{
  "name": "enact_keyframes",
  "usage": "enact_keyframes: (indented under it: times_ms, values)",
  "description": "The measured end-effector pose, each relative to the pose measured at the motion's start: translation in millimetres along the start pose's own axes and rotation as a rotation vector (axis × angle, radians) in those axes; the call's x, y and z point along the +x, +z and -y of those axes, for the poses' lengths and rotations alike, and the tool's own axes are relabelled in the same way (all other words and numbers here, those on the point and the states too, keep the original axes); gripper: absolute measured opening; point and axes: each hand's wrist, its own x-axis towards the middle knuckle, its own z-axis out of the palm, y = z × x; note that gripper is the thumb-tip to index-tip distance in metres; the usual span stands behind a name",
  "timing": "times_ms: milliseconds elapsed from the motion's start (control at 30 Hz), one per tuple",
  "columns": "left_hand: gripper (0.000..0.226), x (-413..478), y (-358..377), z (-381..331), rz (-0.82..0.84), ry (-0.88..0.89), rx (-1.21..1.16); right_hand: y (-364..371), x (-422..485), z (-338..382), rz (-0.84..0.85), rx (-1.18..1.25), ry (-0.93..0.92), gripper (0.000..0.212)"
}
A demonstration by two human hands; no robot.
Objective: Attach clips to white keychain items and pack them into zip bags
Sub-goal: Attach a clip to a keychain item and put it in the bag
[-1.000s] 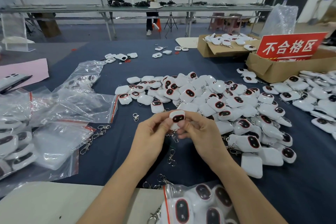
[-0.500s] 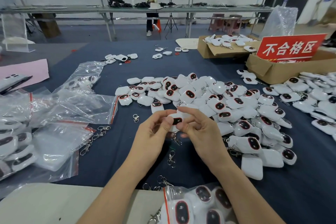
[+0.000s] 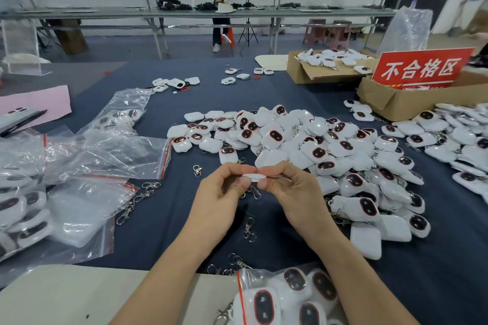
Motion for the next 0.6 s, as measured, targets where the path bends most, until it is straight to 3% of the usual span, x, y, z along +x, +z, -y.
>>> enact_keyframes:
  times_ms: [200,300,600]
  values:
    - [0.033,0.8,3.0,-0.9,0.004,0.029,-0.045,-4.0,0.2,-1.0,-0.036,0.067,0.005,0.014]
    - [0.032,1.6,3.0,0.2,-0.014,0.024,-0.036,-7.1,1.1,-1.8,-0.039,0.127,0.06,0.025]
    - [0.029,2.7,3.3,0.8,-0.033,-0.043,-0.068,-6.6,2.3,-4.6,-0.051,0.068,0.129,0.014]
